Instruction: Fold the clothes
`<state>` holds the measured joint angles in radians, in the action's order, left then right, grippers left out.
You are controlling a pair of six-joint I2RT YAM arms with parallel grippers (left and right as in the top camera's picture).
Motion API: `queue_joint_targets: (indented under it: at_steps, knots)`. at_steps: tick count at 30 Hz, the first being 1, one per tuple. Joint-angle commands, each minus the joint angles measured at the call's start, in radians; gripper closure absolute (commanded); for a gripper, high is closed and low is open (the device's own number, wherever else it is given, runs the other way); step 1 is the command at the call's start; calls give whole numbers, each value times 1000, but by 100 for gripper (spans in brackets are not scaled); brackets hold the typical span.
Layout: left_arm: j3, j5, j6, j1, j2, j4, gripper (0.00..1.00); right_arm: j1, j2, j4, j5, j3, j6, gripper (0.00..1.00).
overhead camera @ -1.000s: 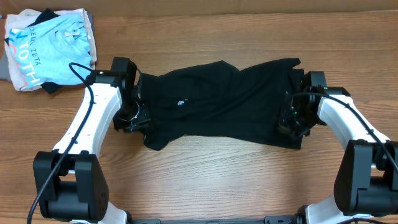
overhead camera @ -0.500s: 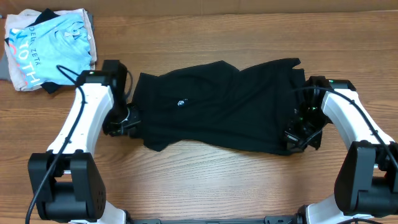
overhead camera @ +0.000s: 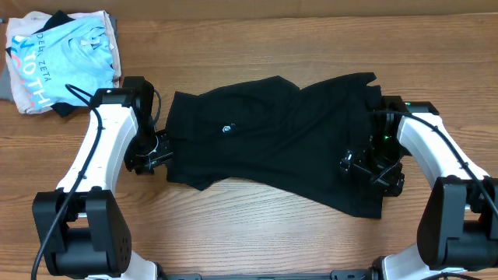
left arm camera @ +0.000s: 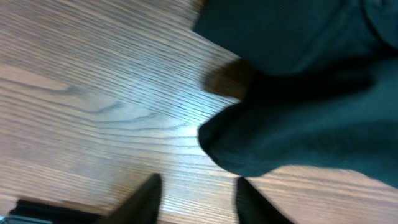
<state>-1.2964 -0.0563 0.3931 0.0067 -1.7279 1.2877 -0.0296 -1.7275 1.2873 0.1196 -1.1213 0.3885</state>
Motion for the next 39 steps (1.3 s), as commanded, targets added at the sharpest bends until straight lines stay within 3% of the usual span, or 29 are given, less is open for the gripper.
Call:
queue_joint_targets:
  at_steps: [1,3,8,14,22,34,37,39]
  knots:
    - [11,-82,-55,-3,-2,-2,47,-18,-1,-38,-14,4,8,0]
    - [24,-91,-57,-8,-2,-12,39,-19,-1,-61,-14,4,5,0]
    - [110,-100,-57,-22,-2,-77,34,-16,-1,-79,-14,6,5,0]
    - [234,-121,-45,-26,-2,-205,35,-16,-1,-85,-14,39,5,1]
    - [243,-121,-40,-26,-2,-300,34,-16,-1,-121,13,88,6,4]
    - [243,-121,-37,-27,-2,-320,30,-16,-1,-195,24,173,6,33]
    - [243,-121,-37,-27,-2,-320,30,-16,-1,-195,24,174,6,35]
    - [243,-121,-37,-27,-2,-319,30,-16,-1,-195,24,174,6,43]
